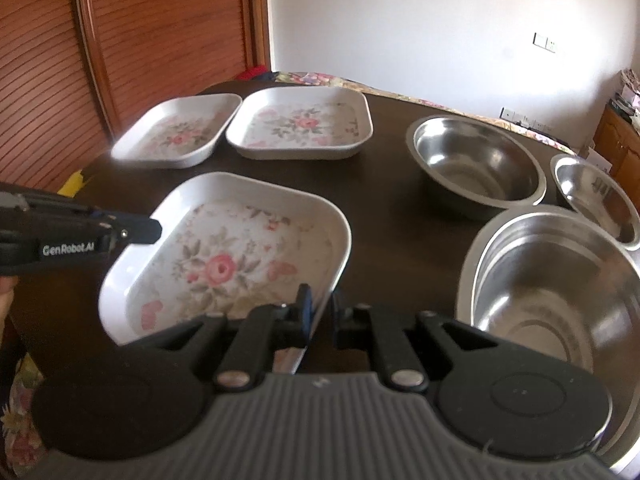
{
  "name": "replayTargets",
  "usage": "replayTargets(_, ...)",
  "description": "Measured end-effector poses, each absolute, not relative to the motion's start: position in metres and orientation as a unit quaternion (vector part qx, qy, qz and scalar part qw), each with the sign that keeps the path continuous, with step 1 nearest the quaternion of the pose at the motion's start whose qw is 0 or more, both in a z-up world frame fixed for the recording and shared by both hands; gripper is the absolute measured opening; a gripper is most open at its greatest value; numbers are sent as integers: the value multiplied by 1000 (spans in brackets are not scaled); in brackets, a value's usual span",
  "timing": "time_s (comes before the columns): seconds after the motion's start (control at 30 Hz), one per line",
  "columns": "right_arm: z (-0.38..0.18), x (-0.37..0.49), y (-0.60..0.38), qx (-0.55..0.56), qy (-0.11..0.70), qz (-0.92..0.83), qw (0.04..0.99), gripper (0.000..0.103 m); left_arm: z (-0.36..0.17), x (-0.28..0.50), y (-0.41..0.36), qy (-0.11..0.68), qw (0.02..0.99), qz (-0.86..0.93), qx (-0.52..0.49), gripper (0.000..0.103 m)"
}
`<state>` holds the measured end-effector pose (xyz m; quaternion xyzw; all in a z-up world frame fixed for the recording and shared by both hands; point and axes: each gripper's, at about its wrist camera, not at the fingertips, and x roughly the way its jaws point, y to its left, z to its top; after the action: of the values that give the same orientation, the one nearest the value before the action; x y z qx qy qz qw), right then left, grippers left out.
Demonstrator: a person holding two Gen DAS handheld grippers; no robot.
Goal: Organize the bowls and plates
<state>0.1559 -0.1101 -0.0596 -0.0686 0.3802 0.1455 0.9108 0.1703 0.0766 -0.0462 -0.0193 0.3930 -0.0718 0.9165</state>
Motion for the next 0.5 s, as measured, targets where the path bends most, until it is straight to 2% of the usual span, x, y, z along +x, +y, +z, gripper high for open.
replayTargets(0.23,-62,158,-109,-70,380,142,911,12,-46,171,76,390,918,-70,-18,14)
replayTargets(0.33,-62,157,-109,-69,378,141,912,13,-43,170,77,382,922,-66,-17,30)
replayTargets(0.4,-60,155,-109,-72,373,138,915,20,-40,168,78,375,925,-60,-16,51)
replayTargets(0.43,-58,153,-109,-75,368,137,917,26,-38,167,79,371,926,-60,-15,54)
replayTargets(0.5,-52,151,-110,-75,360,140,919,30,-32,164,82,363,930,-58,-16,59)
